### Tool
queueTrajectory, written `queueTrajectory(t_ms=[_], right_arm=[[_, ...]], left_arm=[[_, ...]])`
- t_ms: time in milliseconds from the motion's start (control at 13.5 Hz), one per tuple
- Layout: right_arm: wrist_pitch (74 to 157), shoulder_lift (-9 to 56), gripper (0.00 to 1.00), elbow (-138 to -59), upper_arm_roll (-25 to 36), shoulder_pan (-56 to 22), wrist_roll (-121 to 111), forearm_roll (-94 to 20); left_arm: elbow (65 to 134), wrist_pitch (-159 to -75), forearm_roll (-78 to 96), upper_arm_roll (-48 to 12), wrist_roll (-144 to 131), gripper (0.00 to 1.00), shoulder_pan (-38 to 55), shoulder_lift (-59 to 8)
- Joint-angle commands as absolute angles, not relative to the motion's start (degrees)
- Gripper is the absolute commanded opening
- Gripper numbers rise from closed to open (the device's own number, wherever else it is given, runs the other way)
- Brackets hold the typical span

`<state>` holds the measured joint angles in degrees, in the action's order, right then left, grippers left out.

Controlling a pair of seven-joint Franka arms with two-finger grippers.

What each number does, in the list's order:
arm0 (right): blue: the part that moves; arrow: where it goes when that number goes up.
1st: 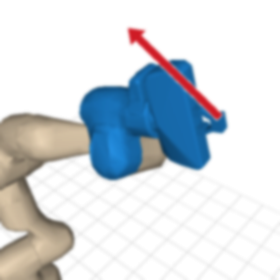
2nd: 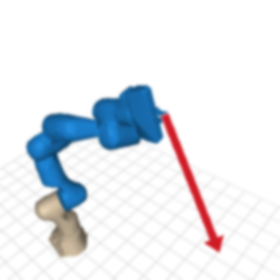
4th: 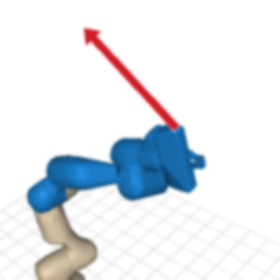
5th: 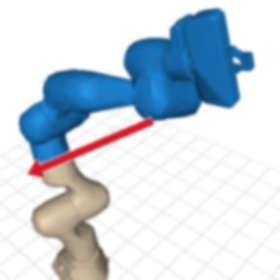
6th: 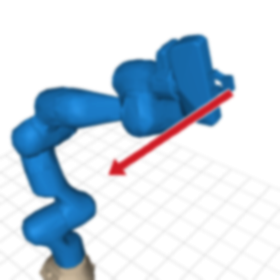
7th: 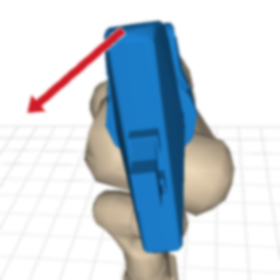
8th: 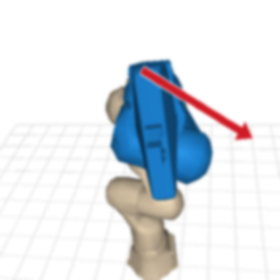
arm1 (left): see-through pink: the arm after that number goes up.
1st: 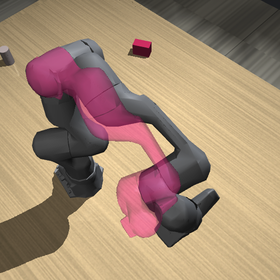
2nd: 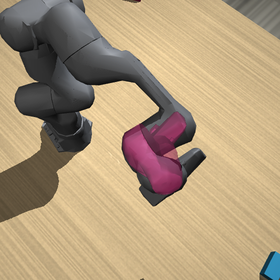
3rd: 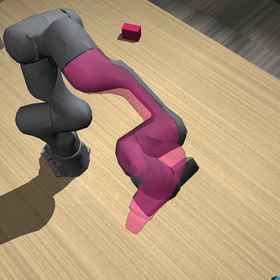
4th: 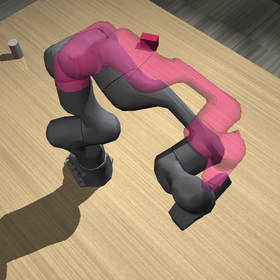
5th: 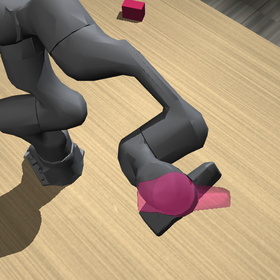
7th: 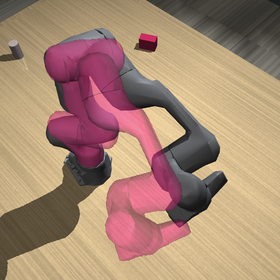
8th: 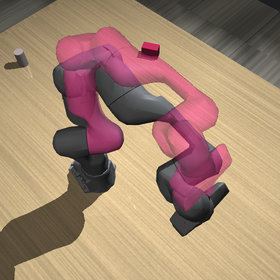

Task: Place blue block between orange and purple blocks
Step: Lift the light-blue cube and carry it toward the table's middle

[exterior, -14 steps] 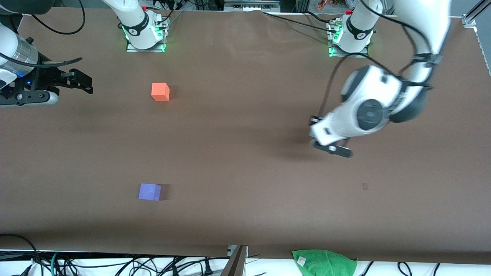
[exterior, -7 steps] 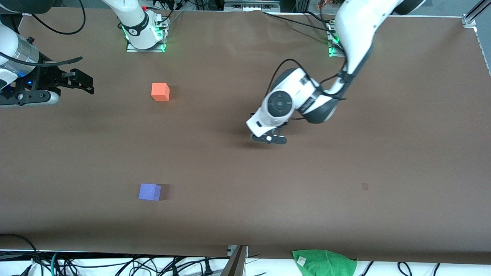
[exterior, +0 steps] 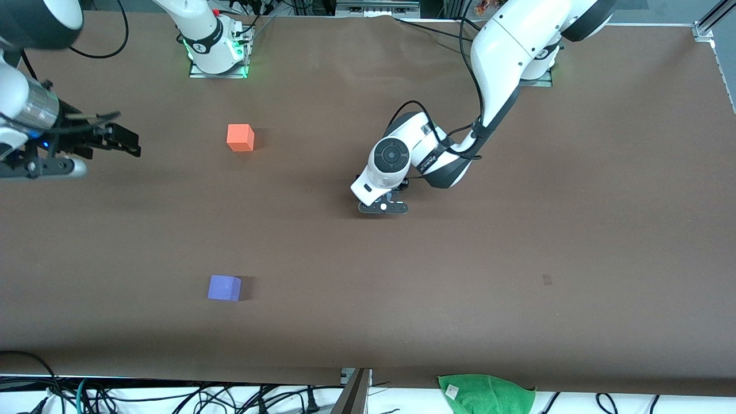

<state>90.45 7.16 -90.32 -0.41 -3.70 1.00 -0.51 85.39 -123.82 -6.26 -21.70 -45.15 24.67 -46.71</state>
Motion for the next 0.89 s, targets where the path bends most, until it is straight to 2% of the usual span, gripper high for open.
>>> queueTrajectory(t_ms=[0,222,443,591,812], right_arm=[[90.3,7.7,1.0,-89.0,-0.6,-3.1,-0.4,-1.2],[90.6,8.7,1.0,-89.0,-0.7,-3.5,-0.4,-0.4],[90.7,11.2,1.0,-89.0,-0.9,-3.8,-0.3,-0.6],[91.9,12.6,1.0,-89.0,-2.0,-4.6,-0.3,-1.5],[94.8,15.6,1.0,-89.1,-2.4,-8.7,1.1,-5.9]], left_arm=[[83.8,-121.7,-7.5,-21.4,-45.8,1.0,24.6,-45.6],[83.5,-114.7,-7.5,-21.5,-45.6,1.0,23.6,-40.8],[83.5,-107.0,-7.5,-21.4,-45.5,1.0,20.8,-31.9],[83.4,-101.5,-7.5,-21.5,-45.4,1.0,16.6,-26.2],[83.3,-97.5,-6.9,-21.8,-45.4,1.0,7.2,-20.1]])
